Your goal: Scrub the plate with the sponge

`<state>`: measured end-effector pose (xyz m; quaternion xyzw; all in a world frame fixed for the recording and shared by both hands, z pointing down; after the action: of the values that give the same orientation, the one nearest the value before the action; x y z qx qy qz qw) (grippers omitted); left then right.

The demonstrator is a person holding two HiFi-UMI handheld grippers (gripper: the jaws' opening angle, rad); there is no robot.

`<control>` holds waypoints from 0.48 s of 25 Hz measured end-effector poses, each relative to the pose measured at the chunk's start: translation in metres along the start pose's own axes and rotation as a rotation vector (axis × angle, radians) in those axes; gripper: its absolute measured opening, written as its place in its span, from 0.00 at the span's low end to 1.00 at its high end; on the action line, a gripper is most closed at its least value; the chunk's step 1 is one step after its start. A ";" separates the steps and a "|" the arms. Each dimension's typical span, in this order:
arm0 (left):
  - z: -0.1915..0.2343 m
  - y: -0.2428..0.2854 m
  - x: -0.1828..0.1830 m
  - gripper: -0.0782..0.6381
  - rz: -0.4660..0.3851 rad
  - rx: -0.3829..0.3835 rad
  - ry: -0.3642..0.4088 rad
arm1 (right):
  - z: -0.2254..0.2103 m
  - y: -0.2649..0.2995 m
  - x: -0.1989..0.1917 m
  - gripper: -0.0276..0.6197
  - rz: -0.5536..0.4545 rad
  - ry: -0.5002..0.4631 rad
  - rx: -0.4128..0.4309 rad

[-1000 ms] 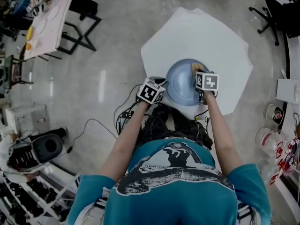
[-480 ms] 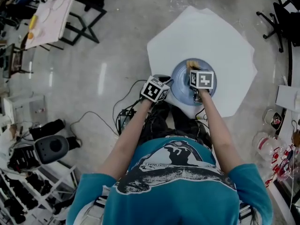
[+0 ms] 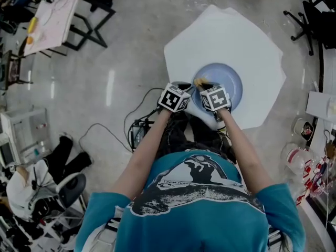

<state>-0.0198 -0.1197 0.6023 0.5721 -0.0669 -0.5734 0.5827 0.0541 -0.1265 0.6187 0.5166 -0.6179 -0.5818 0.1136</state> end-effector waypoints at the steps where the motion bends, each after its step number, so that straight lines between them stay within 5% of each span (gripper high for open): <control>1: 0.001 0.000 -0.001 0.23 0.000 0.001 -0.001 | 0.006 0.001 -0.003 0.10 0.005 -0.004 0.022; 12: 0.001 0.006 0.000 0.23 0.016 0.047 0.046 | 0.032 -0.017 -0.063 0.10 0.083 0.077 0.124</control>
<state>-0.0165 -0.1220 0.6073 0.5981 -0.0715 -0.5537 0.5750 0.0665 -0.0546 0.6241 0.5185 -0.6687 -0.5169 0.1294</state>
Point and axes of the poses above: the fingertips, and each gripper's own axes: y forward along the fingers, z to its left, x out of its top, the point moved 4 cm from there along -y, backward along the fingers, and after that the axes turned 3 degrees about x, right-handed, at the moved point
